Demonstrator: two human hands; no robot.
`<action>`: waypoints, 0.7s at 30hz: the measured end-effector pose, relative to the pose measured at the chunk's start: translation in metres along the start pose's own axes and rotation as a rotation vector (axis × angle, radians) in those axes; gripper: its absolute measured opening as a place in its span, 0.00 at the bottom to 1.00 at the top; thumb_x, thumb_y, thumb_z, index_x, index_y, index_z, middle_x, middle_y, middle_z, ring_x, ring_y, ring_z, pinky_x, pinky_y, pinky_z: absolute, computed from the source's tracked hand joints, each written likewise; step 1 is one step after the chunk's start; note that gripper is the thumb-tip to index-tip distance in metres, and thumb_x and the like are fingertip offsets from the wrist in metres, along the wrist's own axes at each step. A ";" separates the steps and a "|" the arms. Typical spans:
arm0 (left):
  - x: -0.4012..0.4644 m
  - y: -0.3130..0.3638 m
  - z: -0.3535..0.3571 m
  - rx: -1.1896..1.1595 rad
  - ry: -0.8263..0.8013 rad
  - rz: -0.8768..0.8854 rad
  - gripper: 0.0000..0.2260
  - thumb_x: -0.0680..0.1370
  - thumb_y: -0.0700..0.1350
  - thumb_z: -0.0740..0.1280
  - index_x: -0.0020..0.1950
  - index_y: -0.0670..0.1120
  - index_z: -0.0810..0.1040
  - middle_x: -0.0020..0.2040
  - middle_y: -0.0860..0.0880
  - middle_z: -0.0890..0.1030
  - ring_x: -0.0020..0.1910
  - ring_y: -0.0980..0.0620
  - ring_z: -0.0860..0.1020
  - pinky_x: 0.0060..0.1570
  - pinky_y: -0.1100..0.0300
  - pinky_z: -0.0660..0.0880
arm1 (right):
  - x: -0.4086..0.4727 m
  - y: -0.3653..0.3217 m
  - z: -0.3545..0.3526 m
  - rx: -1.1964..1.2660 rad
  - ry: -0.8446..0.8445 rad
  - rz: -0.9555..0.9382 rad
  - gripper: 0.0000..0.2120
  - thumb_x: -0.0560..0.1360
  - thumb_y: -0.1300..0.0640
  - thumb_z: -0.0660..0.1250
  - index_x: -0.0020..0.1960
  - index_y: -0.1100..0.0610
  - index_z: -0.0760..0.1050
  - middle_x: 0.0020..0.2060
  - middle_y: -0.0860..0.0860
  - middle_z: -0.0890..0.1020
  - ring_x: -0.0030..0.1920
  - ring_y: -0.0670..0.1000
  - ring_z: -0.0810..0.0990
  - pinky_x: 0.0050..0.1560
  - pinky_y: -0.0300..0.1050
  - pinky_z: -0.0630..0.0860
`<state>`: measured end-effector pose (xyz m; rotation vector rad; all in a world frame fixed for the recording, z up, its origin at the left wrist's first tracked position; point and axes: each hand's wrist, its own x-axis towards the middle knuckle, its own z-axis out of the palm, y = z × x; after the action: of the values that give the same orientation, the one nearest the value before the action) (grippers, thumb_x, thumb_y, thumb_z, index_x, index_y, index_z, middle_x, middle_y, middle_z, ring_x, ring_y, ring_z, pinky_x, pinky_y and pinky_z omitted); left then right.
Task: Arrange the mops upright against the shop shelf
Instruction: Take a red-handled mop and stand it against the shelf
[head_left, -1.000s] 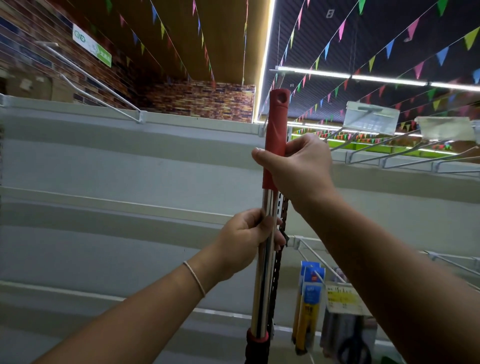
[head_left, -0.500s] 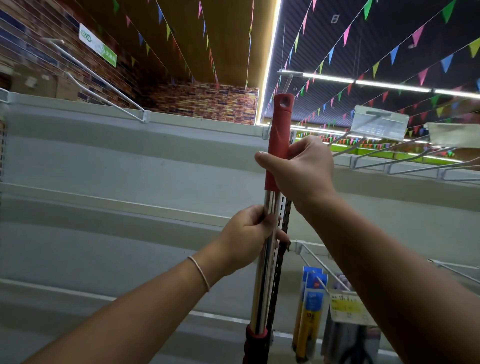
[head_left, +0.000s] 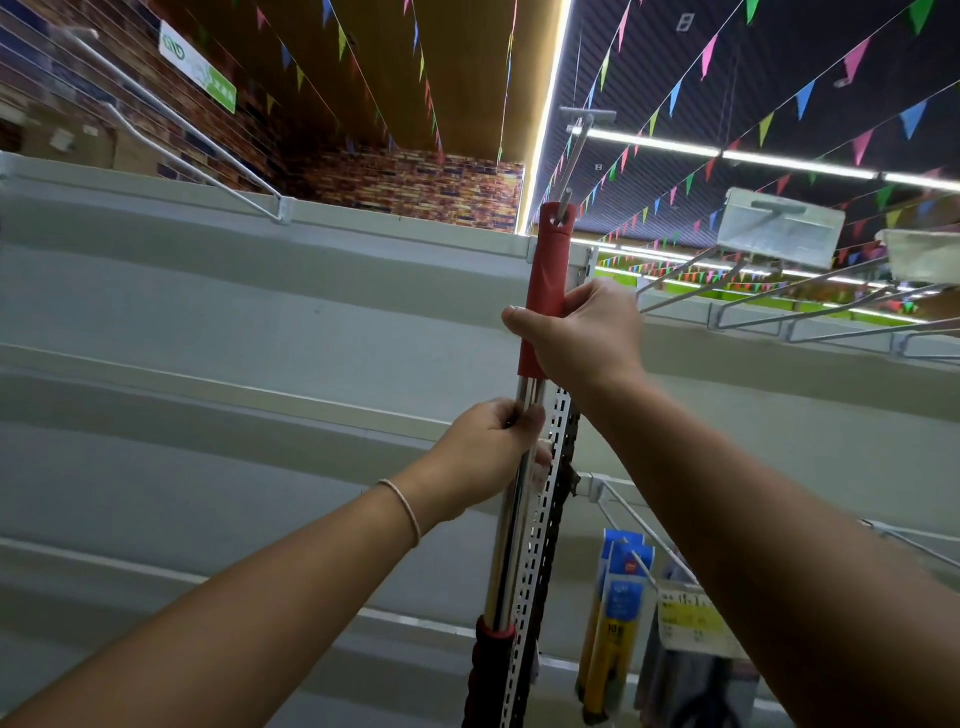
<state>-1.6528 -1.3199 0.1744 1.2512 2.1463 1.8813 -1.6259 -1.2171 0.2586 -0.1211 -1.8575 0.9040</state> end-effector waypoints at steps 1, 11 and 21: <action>0.003 -0.003 0.001 0.014 0.022 -0.005 0.14 0.81 0.56 0.61 0.51 0.46 0.76 0.45 0.46 0.84 0.45 0.46 0.83 0.54 0.46 0.79 | 0.002 0.005 0.004 -0.004 -0.011 0.016 0.24 0.57 0.42 0.78 0.44 0.57 0.77 0.36 0.53 0.83 0.36 0.53 0.85 0.37 0.54 0.84; 0.043 -0.016 0.008 0.085 0.117 -0.057 0.14 0.82 0.53 0.60 0.48 0.44 0.77 0.44 0.45 0.82 0.43 0.48 0.82 0.53 0.45 0.79 | 0.033 0.022 0.019 -0.122 -0.060 0.088 0.21 0.65 0.42 0.79 0.45 0.56 0.78 0.37 0.51 0.83 0.38 0.51 0.85 0.42 0.50 0.84; 0.085 -0.034 0.013 0.115 0.144 -0.123 0.17 0.81 0.57 0.58 0.50 0.44 0.78 0.46 0.45 0.83 0.47 0.45 0.82 0.57 0.44 0.77 | 0.067 0.049 0.045 -0.133 -0.060 0.160 0.24 0.67 0.42 0.78 0.50 0.57 0.74 0.42 0.53 0.81 0.41 0.52 0.83 0.45 0.51 0.84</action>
<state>-1.7222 -1.2597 0.1818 1.0014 2.3745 1.8767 -1.7096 -1.1752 0.2696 -0.3313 -1.9848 0.9006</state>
